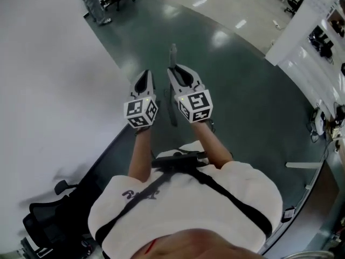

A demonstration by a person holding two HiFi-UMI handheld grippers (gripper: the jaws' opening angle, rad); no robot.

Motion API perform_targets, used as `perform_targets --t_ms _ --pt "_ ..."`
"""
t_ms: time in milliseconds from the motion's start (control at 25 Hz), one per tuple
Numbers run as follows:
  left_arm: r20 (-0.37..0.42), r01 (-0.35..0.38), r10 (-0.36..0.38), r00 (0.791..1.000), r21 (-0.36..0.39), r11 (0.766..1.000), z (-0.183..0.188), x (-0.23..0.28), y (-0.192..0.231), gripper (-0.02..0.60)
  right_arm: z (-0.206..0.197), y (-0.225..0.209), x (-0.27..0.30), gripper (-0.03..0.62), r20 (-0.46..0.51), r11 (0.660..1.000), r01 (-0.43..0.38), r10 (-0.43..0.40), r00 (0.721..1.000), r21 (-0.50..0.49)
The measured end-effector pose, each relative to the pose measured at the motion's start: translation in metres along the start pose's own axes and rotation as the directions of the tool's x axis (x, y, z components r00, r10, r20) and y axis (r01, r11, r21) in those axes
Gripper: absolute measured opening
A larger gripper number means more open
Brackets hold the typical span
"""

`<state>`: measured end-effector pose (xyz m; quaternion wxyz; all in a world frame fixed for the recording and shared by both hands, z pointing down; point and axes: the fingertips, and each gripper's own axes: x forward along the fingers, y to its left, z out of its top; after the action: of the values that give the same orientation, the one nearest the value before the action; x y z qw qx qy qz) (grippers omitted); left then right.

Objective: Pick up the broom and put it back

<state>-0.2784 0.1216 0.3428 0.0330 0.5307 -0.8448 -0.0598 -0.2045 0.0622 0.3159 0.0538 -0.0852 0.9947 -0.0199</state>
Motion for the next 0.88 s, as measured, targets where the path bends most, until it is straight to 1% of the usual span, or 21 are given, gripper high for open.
perform_targets --t_ms 120,200,320,440,520,680,880 --pt "-0.009 0.086 -0.086 0.996 0.003 0.996 -0.01 0.042 -0.065 0.011 0.009 -0.067 -0.032 0.084 0.013 0.996 0.084 -0.084 0.996 -0.018" --pt "-0.015 0.142 -0.142 0.99 0.005 0.99 -0.015 0.07 -0.107 0.011 0.016 -0.109 -0.054 0.084 0.025 0.989 0.142 -0.141 0.99 -0.03" --pt "-0.023 0.223 -0.222 0.975 0.003 0.975 -0.026 0.102 -0.165 0.011 0.023 -0.166 -0.09 0.084 0.039 0.972 0.232 -0.23 0.972 -0.045" --pt "-0.034 0.3 -0.3 0.953 -0.006 0.954 -0.039 0.129 -0.227 0.011 0.026 -0.22 -0.131 0.084 0.045 0.946 0.322 -0.32 0.946 -0.044" --pt "-0.051 0.356 -0.356 0.933 -0.013 0.934 -0.052 0.147 -0.273 0.011 0.025 -0.26 -0.161 0.084 0.042 0.923 0.383 -0.382 0.923 -0.039" --pt "-0.106 0.464 -0.464 0.88 -0.02 0.886 -0.08 0.176 -0.362 0.011 0.023 -0.333 -0.223 0.084 0.037 0.863 0.504 -0.503 0.863 -0.032" --pt "-0.151 0.562 -0.559 0.815 -0.028 0.827 -0.1 0.207 -0.427 0.011 0.018 -0.393 -0.271 0.084 0.032 0.784 0.621 -0.62 0.784 -0.02"
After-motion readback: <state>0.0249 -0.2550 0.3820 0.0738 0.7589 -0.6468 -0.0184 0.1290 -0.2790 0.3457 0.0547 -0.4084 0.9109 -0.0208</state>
